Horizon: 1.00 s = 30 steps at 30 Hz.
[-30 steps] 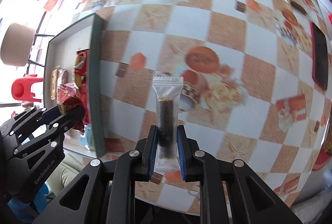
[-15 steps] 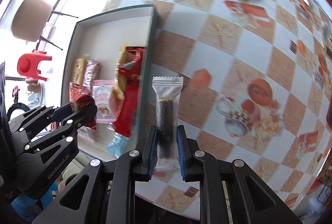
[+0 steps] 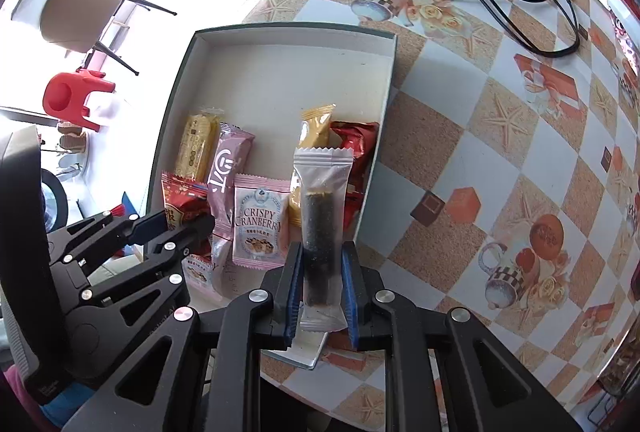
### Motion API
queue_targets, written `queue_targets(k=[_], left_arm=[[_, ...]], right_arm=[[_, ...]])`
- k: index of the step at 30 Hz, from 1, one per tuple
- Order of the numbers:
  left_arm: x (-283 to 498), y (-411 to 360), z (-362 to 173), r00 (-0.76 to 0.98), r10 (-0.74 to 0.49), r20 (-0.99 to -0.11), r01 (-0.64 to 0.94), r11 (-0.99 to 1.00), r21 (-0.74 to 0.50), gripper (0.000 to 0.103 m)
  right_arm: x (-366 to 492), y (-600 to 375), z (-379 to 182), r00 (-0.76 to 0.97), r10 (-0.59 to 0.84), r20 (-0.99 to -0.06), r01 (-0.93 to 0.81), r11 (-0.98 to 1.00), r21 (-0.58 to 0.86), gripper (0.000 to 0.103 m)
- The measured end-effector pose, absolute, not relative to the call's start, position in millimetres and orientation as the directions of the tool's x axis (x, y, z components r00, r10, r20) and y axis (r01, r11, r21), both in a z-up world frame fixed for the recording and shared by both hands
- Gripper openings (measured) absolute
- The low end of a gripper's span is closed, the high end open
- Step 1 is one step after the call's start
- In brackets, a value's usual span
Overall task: Organize snacks
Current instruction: 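Carry the red candy and clear stick snack into the white tray with both tools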
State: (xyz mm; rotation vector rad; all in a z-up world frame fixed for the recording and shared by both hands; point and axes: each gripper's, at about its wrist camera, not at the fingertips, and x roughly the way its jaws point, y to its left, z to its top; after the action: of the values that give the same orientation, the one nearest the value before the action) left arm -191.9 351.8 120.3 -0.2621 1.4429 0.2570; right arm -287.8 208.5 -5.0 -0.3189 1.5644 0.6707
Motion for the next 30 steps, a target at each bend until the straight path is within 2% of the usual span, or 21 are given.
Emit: queue_targets(k=[30], left_arm=[[-172.8, 359.9, 102.3, 0.067, 0.042, -0.997, -0.338, 0.941, 0.017, 0.025]], right_arm=[[-278.4, 237.1, -16.5, -0.148, 0.175, -0.973, -0.591, 0.773, 0.229, 0.02]])
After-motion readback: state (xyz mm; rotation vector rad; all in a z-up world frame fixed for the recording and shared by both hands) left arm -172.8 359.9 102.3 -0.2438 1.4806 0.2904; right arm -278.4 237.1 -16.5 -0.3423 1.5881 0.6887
